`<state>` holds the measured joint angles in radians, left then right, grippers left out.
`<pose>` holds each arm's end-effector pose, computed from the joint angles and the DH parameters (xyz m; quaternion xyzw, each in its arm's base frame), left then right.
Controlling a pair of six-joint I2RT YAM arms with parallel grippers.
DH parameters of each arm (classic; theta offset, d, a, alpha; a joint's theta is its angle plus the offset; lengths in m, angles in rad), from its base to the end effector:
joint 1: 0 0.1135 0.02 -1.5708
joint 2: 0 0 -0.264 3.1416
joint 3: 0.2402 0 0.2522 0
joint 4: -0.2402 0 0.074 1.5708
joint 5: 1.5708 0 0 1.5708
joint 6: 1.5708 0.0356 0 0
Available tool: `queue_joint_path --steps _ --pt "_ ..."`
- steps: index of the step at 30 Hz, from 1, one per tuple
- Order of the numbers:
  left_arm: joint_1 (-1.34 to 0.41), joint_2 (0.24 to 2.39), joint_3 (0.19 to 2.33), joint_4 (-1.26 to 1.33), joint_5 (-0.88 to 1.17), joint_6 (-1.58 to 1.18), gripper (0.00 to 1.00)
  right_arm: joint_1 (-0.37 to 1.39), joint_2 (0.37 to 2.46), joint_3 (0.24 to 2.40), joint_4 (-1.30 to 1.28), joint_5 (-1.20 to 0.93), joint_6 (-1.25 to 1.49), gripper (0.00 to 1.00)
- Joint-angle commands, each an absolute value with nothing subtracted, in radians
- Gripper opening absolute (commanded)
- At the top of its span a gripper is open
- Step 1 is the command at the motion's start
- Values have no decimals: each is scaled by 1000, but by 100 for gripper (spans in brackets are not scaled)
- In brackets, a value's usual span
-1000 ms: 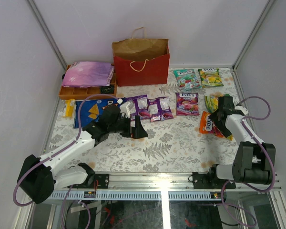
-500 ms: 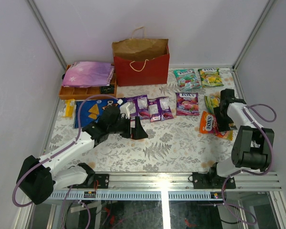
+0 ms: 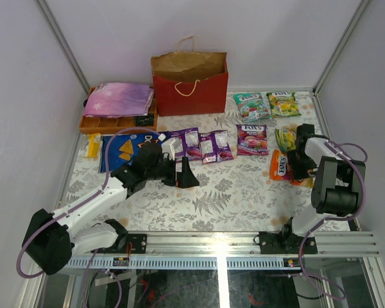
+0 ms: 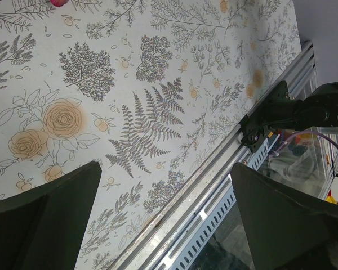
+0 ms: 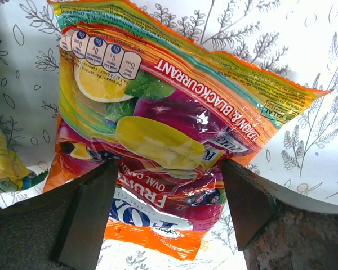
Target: Take the snacks out of the paper bag
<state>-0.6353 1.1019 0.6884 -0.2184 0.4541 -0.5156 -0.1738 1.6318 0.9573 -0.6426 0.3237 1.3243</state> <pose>0.1796 -0.1518 0.2429 0.1536 0.8613 -0.4083 0.2605 0.2856 -0.0616 0.1666 0.6816 0.7031 -0.0662 0.1917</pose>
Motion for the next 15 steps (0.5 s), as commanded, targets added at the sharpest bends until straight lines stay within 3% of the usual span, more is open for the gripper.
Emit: queue_joint_path --steps 1,7,10,15 --pt "-641 1104 685 -201 462 -505 100 -186 1658 932 -631 385 1173 83" --pt "-641 1119 693 -202 466 -505 100 -186 1697 995 -622 463 861 89" --pt "-641 1128 699 -203 467 -503 100 -187 1689 991 -639 563 833 90" --pt "-641 1134 705 -213 462 -500 100 -208 1700 975 -612 558 837 91"
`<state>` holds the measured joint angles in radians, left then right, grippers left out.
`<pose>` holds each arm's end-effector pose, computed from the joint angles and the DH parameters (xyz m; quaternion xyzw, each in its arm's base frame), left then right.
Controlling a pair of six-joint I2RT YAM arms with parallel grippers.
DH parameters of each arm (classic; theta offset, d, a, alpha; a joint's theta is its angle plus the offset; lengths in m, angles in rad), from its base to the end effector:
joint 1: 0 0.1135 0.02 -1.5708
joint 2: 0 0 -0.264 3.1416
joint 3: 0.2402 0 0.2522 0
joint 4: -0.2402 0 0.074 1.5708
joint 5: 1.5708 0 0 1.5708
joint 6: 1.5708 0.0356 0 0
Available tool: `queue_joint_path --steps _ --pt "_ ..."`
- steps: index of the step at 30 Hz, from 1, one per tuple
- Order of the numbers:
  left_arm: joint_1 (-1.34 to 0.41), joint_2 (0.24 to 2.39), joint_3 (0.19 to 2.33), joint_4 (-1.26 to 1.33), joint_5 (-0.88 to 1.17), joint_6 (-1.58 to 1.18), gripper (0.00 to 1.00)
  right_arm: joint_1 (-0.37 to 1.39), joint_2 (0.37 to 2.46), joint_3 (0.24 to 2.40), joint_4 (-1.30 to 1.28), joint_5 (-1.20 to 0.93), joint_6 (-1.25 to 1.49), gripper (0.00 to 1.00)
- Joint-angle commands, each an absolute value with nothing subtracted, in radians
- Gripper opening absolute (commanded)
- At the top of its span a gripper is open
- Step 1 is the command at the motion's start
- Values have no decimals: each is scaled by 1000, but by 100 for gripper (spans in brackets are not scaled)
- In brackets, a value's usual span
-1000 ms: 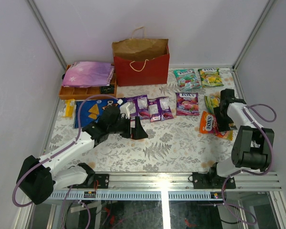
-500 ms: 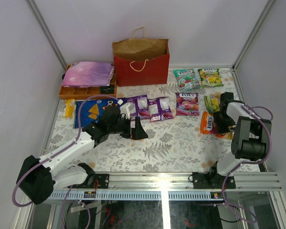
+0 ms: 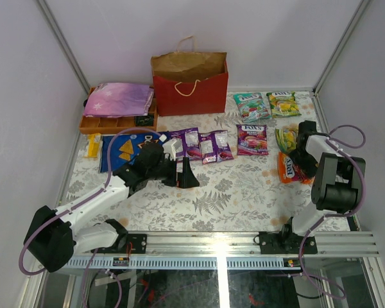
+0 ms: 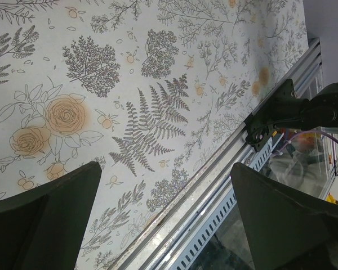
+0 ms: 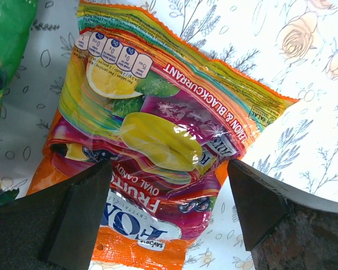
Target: Take the snacks out of the paper bag
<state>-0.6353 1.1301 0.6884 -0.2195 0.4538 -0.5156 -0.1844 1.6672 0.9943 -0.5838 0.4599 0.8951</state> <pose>0.1824 -0.1539 0.2367 0.1510 0.8678 -0.4025 0.2491 0.2990 -0.0718 0.1698 0.5248 0.8067 -0.1581 0.2211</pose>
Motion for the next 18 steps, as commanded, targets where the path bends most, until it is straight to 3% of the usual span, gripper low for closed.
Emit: queue_joint_path --steps 1,7,8,13,18 --pt "-641 1133 706 -219 462 -499 100 -208 1711 979 -612 554 837 91" --pt "-641 1119 716 -245 438 -496 100 -209 1711 1020 -632 537 818 96" --pt "-642 1120 721 -248 434 -494 100 -208 1690 1027 -642 542 812 100" --pt "-641 1141 770 -281 384 -486 100 -209 1514 1087 -665 529 744 99" --pt "-640 1134 870 -345 221 -468 100 -206 1336 1136 -600 316 579 99"
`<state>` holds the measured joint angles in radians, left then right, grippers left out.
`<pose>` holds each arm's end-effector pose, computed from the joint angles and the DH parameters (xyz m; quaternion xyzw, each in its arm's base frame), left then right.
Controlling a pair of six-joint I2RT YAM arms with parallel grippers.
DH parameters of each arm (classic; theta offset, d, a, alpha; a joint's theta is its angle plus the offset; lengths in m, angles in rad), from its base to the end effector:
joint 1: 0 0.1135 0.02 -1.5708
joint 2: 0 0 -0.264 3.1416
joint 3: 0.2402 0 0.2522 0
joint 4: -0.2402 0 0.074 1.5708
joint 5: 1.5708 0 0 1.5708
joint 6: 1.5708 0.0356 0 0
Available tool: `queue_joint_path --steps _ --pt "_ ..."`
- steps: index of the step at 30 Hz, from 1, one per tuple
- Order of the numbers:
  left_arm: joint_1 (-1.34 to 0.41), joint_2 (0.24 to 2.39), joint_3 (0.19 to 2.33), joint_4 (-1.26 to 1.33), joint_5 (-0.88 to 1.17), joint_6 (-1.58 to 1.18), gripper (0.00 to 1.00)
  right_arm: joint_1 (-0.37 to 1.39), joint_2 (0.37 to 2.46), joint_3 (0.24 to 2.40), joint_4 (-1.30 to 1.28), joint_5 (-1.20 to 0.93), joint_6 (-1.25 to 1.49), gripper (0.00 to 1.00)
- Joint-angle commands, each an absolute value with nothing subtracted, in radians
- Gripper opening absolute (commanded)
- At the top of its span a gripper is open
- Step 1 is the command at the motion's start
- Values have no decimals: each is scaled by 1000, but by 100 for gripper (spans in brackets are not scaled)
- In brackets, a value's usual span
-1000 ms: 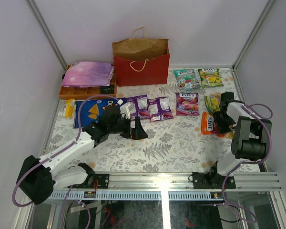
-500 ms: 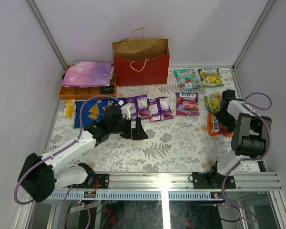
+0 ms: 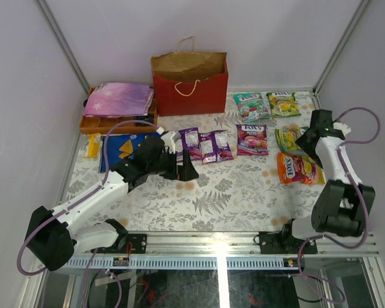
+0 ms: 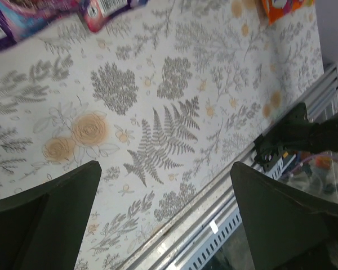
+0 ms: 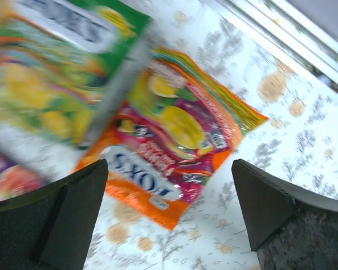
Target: Take the snacks out of the paper bag
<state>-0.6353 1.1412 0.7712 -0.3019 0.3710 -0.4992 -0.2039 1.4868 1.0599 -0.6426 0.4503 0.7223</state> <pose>0.1887 -0.1552 0.2542 0.1401 0.8777 -0.3695 0.2709 0.2873 -0.0752 0.2368 0.4714 0.8201 -0.1471 0.2891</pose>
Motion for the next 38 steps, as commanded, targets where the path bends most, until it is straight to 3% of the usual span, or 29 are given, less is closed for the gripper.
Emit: queue_joint_path --steps 1,9,12,15,19,38 --pt "-640 1130 893 -360 169 -468 100 -206 1303 1128 -573 249 552 99" --pt "-623 1065 1060 -483 -178 -397 100 -206 950 826 -172 -339 463 99" --pt "-594 970 1041 -465 -189 -336 100 -183 848 706 8 -544 497 99" --pt "-527 842 986 -429 -223 -308 100 -142 771 608 81 -539 542 99" --pt "-459 757 947 -429 -232 -290 100 -132 763 578 -18 -424 508 99" --pt "-448 714 955 -487 -229 -257 100 -132 702 585 -64 -367 500 99"
